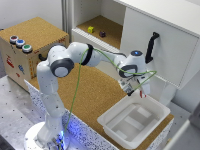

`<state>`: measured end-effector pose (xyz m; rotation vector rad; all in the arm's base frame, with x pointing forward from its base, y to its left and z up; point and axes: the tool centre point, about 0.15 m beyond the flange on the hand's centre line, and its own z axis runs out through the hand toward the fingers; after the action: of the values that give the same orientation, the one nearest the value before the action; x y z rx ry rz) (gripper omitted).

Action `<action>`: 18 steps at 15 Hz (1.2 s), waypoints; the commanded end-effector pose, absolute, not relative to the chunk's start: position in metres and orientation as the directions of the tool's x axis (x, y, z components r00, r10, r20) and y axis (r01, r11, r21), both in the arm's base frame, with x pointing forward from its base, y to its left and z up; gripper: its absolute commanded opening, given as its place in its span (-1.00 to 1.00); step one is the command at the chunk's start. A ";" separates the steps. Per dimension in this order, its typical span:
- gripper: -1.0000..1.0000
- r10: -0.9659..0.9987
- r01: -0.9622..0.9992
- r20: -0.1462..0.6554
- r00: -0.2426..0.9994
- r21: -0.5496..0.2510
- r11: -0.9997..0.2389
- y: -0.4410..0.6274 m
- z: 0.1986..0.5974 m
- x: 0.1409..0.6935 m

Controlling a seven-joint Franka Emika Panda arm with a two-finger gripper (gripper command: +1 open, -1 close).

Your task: Place the pink block inside the box

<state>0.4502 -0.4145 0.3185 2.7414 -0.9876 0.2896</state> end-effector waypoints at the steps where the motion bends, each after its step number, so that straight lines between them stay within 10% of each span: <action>1: -1.00 -0.753 -0.764 0.129 0.645 0.108 -0.636 -0.465 0.284 0.430; 9: -1.00 -0.883 -0.881 0.012 0.470 -0.046 -0.470 -0.445 0.218 0.374; 15: -1.00 -0.911 -0.912 0.053 0.408 -0.015 -0.409 -0.441 0.220 0.372; 16: 1.00 -0.916 -0.917 0.059 0.398 -0.008 -0.399 -0.441 0.220 0.371; 18: 1.00 -0.928 -0.931 0.070 0.365 -0.007 -0.366 -0.437 0.220 0.364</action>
<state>0.3770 -0.4380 0.2258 2.6292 -1.6599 0.0580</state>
